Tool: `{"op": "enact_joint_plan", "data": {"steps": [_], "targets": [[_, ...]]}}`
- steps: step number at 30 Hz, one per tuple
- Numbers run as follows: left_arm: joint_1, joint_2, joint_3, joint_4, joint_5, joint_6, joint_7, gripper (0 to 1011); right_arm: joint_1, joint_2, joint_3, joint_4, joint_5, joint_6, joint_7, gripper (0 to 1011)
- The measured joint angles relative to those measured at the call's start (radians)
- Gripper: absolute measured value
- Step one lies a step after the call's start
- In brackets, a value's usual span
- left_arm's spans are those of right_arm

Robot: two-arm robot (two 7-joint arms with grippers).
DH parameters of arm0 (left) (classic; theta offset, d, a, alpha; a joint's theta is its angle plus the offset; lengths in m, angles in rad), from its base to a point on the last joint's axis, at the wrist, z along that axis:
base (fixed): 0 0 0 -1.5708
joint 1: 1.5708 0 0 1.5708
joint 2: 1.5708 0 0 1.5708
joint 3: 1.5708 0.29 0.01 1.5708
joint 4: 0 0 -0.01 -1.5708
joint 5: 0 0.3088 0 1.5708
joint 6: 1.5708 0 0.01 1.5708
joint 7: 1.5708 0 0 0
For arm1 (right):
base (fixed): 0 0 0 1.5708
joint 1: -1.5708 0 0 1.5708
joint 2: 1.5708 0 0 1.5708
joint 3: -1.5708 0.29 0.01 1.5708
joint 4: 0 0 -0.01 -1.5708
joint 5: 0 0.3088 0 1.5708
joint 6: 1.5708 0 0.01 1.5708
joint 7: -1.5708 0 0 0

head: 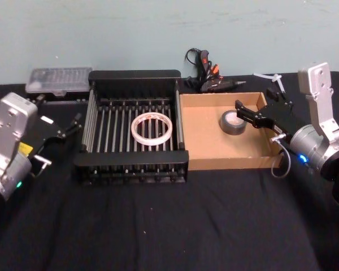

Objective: Pick up the white tape and place it into the black box , Pick up the silver tape and place it into the brown box.

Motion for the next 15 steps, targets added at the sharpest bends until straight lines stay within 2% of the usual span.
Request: {"op": "enact_joint_plan", "data": {"steps": [15], "targets": [[0.000, 0.000, 0.000, 0.000, 0.000, 0.000, 0.000, 1001, 0.000, 0.000, 0.000, 0.000, 0.000, 0.000, 0.000, 1002]]}}
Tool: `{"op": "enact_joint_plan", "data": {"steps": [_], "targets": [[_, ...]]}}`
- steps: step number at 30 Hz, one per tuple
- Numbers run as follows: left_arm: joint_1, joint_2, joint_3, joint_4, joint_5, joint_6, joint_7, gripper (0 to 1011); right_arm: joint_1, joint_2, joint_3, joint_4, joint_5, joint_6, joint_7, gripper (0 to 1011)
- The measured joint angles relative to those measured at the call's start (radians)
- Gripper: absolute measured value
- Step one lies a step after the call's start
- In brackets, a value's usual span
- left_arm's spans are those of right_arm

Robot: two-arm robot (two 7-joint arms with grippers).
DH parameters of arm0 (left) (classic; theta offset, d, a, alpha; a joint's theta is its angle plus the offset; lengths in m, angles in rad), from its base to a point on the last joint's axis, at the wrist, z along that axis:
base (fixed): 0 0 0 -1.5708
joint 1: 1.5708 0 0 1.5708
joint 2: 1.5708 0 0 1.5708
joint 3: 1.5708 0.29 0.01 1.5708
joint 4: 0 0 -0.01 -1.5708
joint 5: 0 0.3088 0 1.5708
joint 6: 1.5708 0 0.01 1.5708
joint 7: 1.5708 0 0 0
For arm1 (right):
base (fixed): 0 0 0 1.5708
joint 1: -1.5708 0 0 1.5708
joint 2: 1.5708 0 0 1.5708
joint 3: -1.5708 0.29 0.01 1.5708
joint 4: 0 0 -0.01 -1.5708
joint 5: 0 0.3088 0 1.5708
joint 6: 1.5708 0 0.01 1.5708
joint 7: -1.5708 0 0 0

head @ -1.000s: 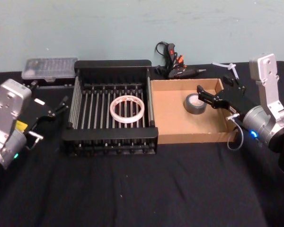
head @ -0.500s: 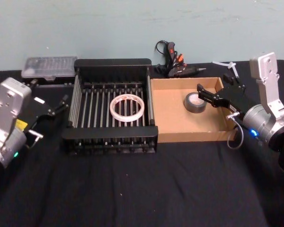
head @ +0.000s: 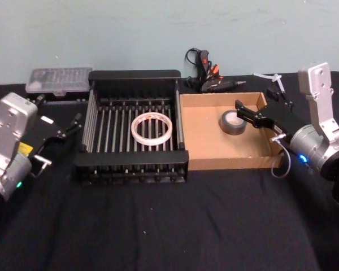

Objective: Pick up the white tape and place it into the black box , Pick up the silver tape and place it into the brown box.

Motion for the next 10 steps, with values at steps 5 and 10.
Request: {"op": "enact_joint_plan", "data": {"steps": [5, 10], "targets": [[0.000, 0.000, 0.000, 0.000, 0.000, 0.000, 0.000, 1001, 0.000, 0.000, 0.000, 0.000, 0.000, 0.000, 0.000, 1002], [0.000, 0.000, 0.000, 0.000, 0.000, 0.000, 0.000, 1001, 0.000, 0.000, 0.000, 0.000, 0.000, 0.000, 0.000, 1002]]}}
